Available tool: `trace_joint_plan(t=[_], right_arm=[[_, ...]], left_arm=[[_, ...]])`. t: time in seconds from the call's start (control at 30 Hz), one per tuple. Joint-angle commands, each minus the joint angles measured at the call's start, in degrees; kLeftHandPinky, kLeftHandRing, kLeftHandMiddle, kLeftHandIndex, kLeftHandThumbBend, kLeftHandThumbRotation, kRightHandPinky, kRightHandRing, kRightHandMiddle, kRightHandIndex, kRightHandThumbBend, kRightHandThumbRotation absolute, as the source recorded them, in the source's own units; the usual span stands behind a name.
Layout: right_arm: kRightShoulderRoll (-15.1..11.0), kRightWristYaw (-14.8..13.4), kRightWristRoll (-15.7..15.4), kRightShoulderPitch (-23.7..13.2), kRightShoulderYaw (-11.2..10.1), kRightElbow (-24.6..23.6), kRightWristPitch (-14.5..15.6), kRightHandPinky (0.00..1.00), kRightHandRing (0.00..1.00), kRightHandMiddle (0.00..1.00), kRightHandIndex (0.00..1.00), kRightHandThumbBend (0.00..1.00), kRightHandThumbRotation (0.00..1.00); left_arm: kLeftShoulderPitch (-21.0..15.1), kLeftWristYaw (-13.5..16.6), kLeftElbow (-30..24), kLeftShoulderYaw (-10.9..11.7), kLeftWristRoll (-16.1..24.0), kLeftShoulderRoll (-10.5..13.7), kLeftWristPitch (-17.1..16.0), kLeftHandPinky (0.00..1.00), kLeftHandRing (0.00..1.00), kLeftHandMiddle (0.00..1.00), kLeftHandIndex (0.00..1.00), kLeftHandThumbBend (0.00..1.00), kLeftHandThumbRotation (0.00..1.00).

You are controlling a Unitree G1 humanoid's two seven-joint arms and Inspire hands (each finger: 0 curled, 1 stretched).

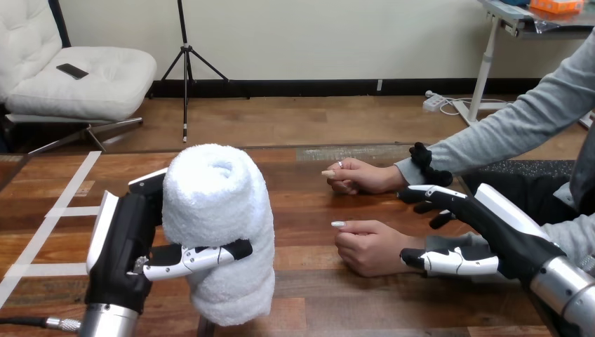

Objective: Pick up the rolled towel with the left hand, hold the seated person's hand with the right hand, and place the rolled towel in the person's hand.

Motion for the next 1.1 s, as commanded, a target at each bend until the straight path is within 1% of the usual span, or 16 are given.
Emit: trace_joint_plan(t=[0.0, 0.1, 0.3, 0.47, 0.73, 0.93, 1.07], right_arm=[[-1.88, -1.83, -0.96, -6.38, 1.12, 2.31, 0.28, 0.71, 0.82, 0.85, 0.84, 0.69, 0.5], [-1.99, -2.15, -1.24, -7.3, 1.51, 4.02, 0.08, 0.71, 0.81, 0.84, 0.84, 0.68, 0.48], [-2.26, -2.82, -1.66, -9.11, 2.36, 7.3, -0.28, 0.7, 0.8, 0.83, 0.84, 0.67, 0.47], [-2.25, -3.66, -2.01, -10.8, 2.75, 10.65, -0.44, 0.69, 0.79, 0.83, 0.83, 0.67, 0.43], [-2.56, -4.72, -2.72, -12.57, 3.66, 13.54, 0.2, 0.69, 0.79, 0.83, 0.83, 0.67, 0.41], [-2.95, -5.51, -3.16, -14.02, 4.59, 15.88, -0.34, 0.7, 0.8, 0.83, 0.83, 0.67, 0.39], [-3.26, -6.14, -3.83, -14.89, 5.29, 17.13, -0.92, 0.69, 0.79, 0.83, 0.83, 0.66, 0.37]], left_arm=[[-2.83, -0.04, -3.06, 0.38, -0.78, -0.78, -0.08, 0.27, 0.31, 0.37, 0.37, 0.59, 0.0], [-2.91, 0.17, -3.17, 0.43, -0.25, -0.84, -0.08, 0.27, 0.31, 0.37, 0.37, 0.58, 0.0], [-2.75, 0.29, -4.08, 0.34, 0.26, -1.05, 0.16, 0.27, 0.31, 0.37, 0.37, 0.58, 0.0], [-2.29, -0.26, -5.6, -0.14, 0.36, -1.1, 0.47, 0.27, 0.32, 0.37, 0.37, 0.58, 0.0], [-1.64, -0.73, -7.36, -0.55, 0.83, -1.4, 0.74, 0.28, 0.32, 0.37, 0.37, 0.57, 0.0], [-1.0, -1.67, -8.49, -0.74, -0.57, -1.91, 0.98, 0.28, 0.31, 0.37, 0.37, 0.56, 0.0], [-0.71, -1.69, -8.97, -0.51, -0.24, -2.06, 0.39, 0.27, 0.31, 0.37, 0.37, 0.55, 0.0]])
